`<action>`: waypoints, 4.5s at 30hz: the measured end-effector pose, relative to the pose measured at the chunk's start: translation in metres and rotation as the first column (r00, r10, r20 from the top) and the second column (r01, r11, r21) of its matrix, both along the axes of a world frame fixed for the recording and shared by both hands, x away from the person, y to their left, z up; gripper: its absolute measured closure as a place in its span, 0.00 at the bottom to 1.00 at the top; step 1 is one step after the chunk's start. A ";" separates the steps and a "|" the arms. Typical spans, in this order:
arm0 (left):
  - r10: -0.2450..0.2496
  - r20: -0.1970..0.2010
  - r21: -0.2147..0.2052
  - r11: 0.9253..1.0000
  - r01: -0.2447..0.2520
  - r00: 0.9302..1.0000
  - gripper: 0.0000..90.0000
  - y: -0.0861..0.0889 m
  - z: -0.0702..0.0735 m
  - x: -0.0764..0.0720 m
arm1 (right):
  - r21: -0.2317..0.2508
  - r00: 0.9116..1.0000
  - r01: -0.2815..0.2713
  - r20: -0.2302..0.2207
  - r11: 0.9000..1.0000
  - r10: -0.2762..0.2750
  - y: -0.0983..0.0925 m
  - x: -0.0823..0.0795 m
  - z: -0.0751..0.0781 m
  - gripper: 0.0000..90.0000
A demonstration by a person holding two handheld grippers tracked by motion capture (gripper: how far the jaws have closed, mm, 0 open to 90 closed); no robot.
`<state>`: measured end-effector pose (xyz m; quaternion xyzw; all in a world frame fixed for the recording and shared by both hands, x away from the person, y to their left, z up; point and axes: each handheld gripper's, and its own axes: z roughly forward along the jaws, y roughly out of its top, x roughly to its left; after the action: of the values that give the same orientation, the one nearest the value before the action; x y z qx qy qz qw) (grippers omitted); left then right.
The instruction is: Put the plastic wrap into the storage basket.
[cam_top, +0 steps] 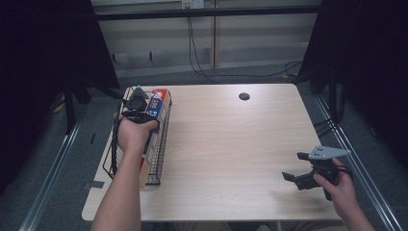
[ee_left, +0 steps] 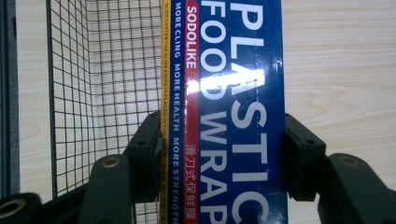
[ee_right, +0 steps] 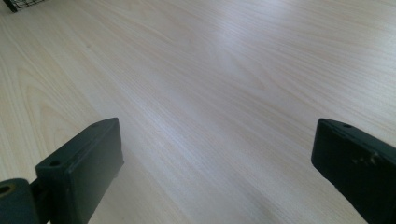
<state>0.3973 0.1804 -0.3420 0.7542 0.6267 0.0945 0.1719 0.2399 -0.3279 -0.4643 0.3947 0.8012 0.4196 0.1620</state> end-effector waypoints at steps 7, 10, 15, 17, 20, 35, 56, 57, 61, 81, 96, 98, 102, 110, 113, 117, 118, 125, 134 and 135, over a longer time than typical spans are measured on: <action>0.022 -0.002 -0.009 1.000 -0.022 1.000 0.47 0.005 -0.003 0.000 | -0.005 1.000 0.005 0.006 1.000 -0.005 0.000 0.000 0.000 0.02; 0.024 -0.001 -0.007 1.000 -0.024 1.000 0.47 0.007 -0.004 0.001 | -0.006 1.000 0.004 0.006 1.000 -0.004 0.000 0.000 0.000 0.02; 0.039 -0.007 -0.008 0.999 -0.039 0.999 0.47 0.010 -0.009 0.000 | -0.002 1.000 0.006 0.006 1.000 -0.006 0.001 0.000 0.000 0.02; 0.039 -0.012 -0.004 0.999 -0.039 0.999 0.47 0.012 -0.011 0.001 | -0.004 1.000 0.009 0.008 1.000 -0.009 0.000 0.000 0.000 0.02; 0.049 -0.020 0.001 0.999 -0.049 0.999 0.47 0.014 -0.015 0.001 | -0.005 1.000 0.005 0.009 1.000 -0.005 0.001 0.000 -0.001 0.02; 0.077 -0.033 0.010 0.997 -0.077 0.996 0.47 0.026 -0.028 0.002 | -0.013 1.000 0.002 0.008 1.000 -0.002 0.001 0.000 -0.001 0.02; 0.096 -0.045 0.016 0.995 -0.096 0.994 0.47 0.033 -0.031 0.005 | -0.014 1.000 0.005 0.002 1.000 -0.005 0.001 0.000 -0.002 0.02; 0.098 -0.046 0.016 0.995 -0.097 0.994 0.47 0.033 -0.031 0.005 | -0.015 1.000 0.004 0.002 1.000 -0.004 0.001 0.000 -0.002 0.02; 0.100 -0.047 0.016 0.995 -0.100 0.994 0.47 0.033 -0.031 0.006 | -0.016 1.000 0.000 -0.002 1.000 0.000 0.002 0.000 -0.002 0.02; 0.104 -0.059 0.034 0.994 -0.102 0.993 0.47 0.033 -0.034 0.012 | -0.016 1.000 -0.008 -0.002 1.000 0.008 0.003 0.000 -0.003 0.02; 0.122 -0.078 0.040 0.992 -0.119 0.989 0.47 0.035 -0.042 0.014 | -0.023 1.000 -0.012 0.001 1.000 0.012 0.004 0.000 -0.004 0.02; 0.122 -0.080 0.043 0.992 -0.118 0.989 0.47 0.036 -0.042 0.014 | -0.023 1.000 -0.013 0.000 1.000 0.013 0.004 0.000 -0.004 0.02; 0.130 -0.091 0.034 0.991 -0.127 0.987 0.47 0.036 -0.045 0.015 | -0.026 1.000 -0.013 -0.005 1.000 0.013 0.004 0.000 -0.004 0.02; 0.140 -0.098 0.045 0.990 -0.136 0.985 0.46 0.037 -0.048 0.019 | -0.027 1.000 -0.010 -0.005 1.000 0.010 0.004 0.000 -0.004 0.02; 0.151 -0.091 0.050 0.988 -0.147 0.984 0.46 0.038 -0.048 0.019 | -0.028 1.000 -0.011 -0.005 1.000 0.011 0.004 0.000 -0.004 0.02; 0.153 -0.097 0.055 0.987 -0.148 0.983 0.46 0.037 -0.049 0.019 | -0.027 1.000 -0.011 -0.006 1.000 0.011 0.004 0.000 -0.004 0.02; 0.151 -0.097 0.058 0.988 -0.146 0.984 0.46 0.037 -0.050 0.020 | -0.027 1.000 -0.011 -0.007 1.000 0.010 0.004 0.000 -0.004 0.02; 0.156 -0.110 0.048 0.987 -0.151 0.982 0.46 0.037 -0.056 0.020 | -0.026 1.000 -0.012 -0.006 1.000 0.011 0.004 0.000 -0.004 0.02; 0.166 -0.108 0.045 0.986 -0.162 0.980 0.46 0.039 -0.058 0.020 | -0.031 1.000 -0.015 -0.004 0.999 0.015 0.004 0.000 -0.005 0.02; 0.170 -0.109 0.040 0.985 -0.166 0.979 0.46 0.039 -0.058 0.020 | -0.027 1.000 -0.019 -0.005 0.999 0.018 0.004 0.000 -0.005 0.02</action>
<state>0.4173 0.2195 -0.3997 0.7052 0.6953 0.0758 0.1164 0.2401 -0.3234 -0.4693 0.3861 0.8108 0.4092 0.1614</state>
